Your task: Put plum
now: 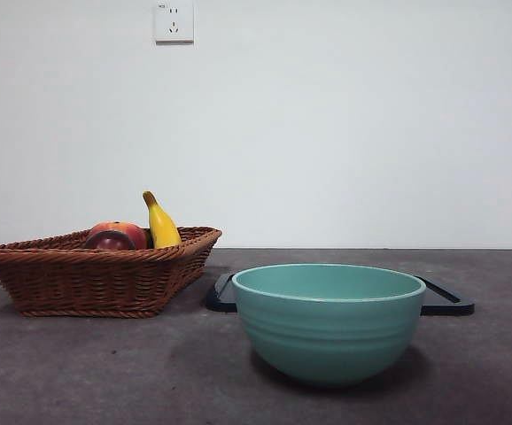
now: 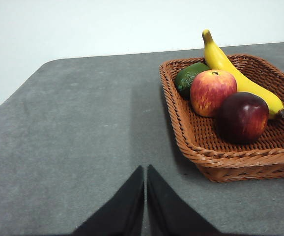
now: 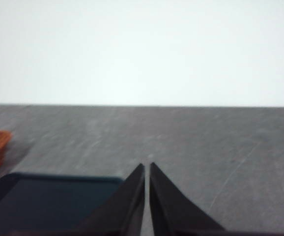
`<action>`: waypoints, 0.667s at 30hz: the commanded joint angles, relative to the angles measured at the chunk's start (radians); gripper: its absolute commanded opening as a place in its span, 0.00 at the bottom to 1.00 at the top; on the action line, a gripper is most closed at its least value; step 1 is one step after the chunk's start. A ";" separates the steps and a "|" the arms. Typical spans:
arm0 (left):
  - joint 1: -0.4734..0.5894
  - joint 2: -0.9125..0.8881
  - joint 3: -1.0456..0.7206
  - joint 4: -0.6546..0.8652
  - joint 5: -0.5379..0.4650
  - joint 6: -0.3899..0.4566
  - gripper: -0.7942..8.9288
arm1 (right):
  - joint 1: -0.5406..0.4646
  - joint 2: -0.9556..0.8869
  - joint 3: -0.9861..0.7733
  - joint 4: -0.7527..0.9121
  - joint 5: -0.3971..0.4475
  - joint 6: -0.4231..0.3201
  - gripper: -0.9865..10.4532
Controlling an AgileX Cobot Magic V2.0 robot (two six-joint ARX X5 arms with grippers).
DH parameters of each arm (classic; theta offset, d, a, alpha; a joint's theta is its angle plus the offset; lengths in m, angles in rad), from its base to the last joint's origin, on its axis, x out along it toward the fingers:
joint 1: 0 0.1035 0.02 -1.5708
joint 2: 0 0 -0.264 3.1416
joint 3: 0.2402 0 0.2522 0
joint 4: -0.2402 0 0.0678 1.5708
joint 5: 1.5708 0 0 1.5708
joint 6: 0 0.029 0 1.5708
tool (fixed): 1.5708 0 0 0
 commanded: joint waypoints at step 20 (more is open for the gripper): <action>0.002 -0.002 -0.021 -0.008 -0.003 -0.002 0.09 | -0.006 -0.264 -0.374 0.089 0.051 -0.016 0.09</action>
